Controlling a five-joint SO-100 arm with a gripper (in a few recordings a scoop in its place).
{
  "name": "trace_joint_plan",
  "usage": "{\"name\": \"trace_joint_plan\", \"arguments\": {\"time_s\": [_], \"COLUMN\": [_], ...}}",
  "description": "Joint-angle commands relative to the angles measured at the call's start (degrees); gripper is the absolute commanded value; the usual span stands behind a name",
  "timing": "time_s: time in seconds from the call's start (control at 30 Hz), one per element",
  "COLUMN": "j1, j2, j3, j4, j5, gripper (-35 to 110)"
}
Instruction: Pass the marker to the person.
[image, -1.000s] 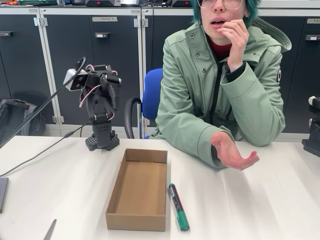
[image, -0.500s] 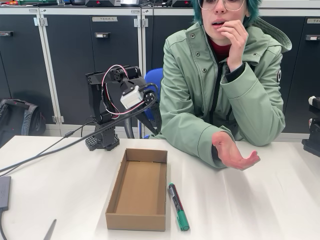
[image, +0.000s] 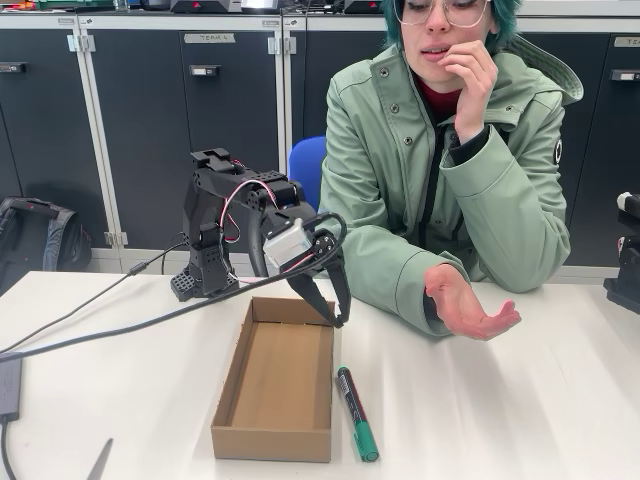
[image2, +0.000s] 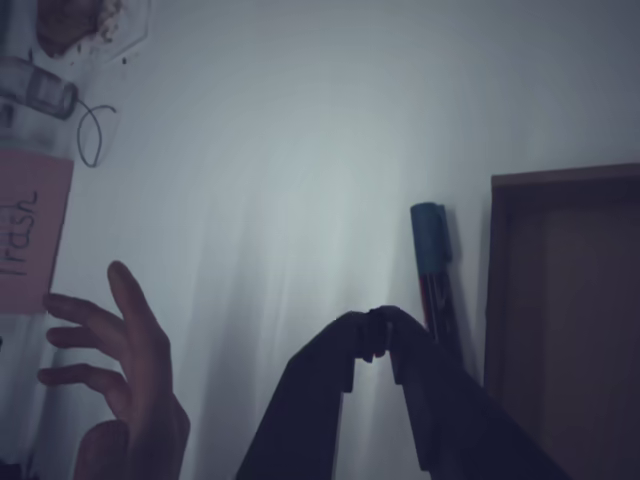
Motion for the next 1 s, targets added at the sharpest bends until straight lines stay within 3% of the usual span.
{"name": "trace_joint_plan", "arguments": {"time_s": [0.0,0.97], "j1": [-1.9,-2.7], "j2": [-0.6,-10.5], "j3": [-5.1,-4.7], "j4": [-4.1,2.7], "j5": [-0.2,3.5], "gripper": [-2,23]}}
